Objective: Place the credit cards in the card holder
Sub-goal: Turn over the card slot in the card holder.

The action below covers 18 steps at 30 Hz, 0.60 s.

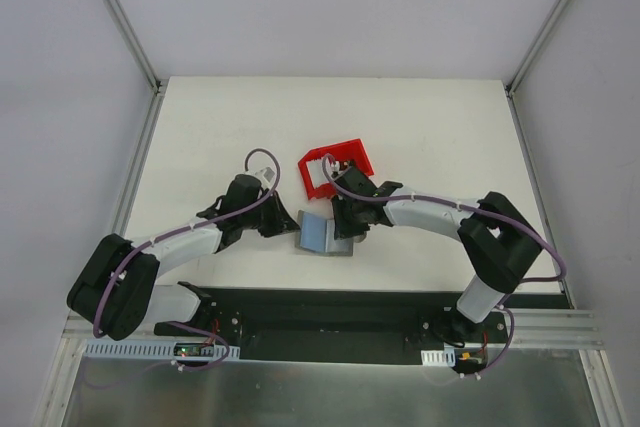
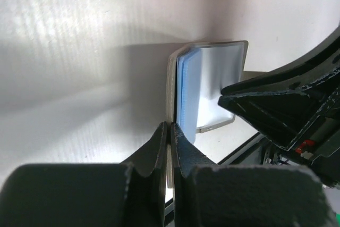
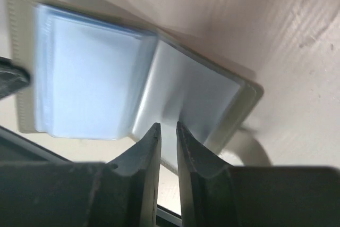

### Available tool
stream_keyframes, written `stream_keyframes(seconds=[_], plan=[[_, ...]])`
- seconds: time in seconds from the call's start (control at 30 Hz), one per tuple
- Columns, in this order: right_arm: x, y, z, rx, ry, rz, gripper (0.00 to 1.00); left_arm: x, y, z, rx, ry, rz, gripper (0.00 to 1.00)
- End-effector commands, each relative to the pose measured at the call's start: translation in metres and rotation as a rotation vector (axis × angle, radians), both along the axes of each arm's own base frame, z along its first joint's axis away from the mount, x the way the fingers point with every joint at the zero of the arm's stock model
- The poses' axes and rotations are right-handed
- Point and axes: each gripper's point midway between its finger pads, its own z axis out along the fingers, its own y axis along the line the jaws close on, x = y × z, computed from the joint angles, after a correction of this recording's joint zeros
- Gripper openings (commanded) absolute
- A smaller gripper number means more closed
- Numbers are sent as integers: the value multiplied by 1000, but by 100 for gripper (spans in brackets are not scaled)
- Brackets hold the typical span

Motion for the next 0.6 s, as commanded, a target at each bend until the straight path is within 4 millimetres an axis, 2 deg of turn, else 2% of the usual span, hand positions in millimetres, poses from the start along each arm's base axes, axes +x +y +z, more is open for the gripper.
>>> stream_keyframes(seconds=[0.0, 0.23, 0.33, 0.47, 0.57], plan=[[-3, -16, -5, -42, -12, -30, 20, -10, 10, -23, 43, 53, 50, 0], [0, -38, -25, -145, -16, -60, 18, -23, 19, -49, 71, 120, 87, 0], [-1, -38, -28, -152, -2, -41, 17, -25, 17, -53, 66, 130, 94, 0], [6, -29, -14, -117, -21, -23, 17, -23, 14, -51, 58, 122, 97, 0], [11, -18, 7, -38, -31, -1, 18, -20, 13, -44, 47, 99, 98, 0]])
